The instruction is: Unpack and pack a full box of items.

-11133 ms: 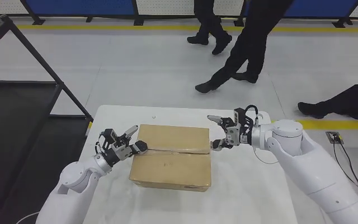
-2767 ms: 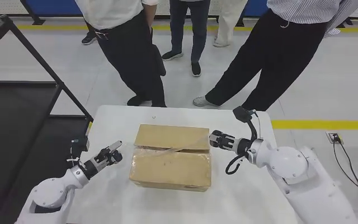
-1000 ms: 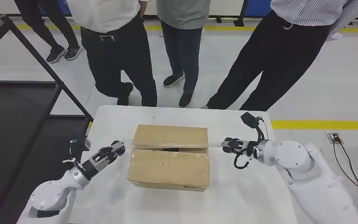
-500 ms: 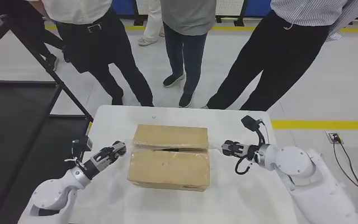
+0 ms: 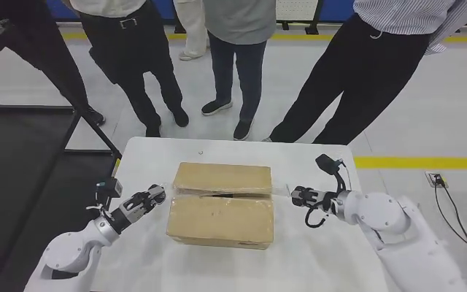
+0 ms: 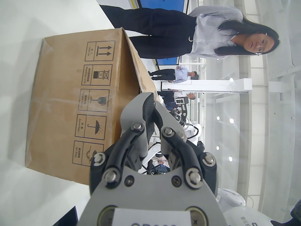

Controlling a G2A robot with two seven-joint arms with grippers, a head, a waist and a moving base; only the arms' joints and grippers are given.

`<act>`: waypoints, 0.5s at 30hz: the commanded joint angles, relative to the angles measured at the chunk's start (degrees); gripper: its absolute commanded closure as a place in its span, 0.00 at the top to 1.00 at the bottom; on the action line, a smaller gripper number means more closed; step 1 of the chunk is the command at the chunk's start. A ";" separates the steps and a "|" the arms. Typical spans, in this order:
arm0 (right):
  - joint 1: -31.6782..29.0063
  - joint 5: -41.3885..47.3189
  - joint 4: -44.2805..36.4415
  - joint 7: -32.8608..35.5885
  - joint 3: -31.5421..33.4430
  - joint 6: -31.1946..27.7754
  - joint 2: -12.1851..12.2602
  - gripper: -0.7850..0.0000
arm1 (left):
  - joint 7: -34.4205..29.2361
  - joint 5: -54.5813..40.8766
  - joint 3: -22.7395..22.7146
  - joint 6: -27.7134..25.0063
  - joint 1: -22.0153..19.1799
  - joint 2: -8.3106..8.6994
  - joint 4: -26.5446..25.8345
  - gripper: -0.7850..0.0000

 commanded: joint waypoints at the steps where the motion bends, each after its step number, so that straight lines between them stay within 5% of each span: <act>1: 0.33 0.23 0.66 -0.08 -0.23 0.15 -0.11 0.00 | -0.06 0.04 0.24 0.11 -0.40 0.00 0.59 0.00; 15: -0.53 7.78 -0.11 -6.75 5.64 8.04 -0.34 0.00 | -0.07 0.15 0.89 -0.23 -1.30 0.05 1.49 0.00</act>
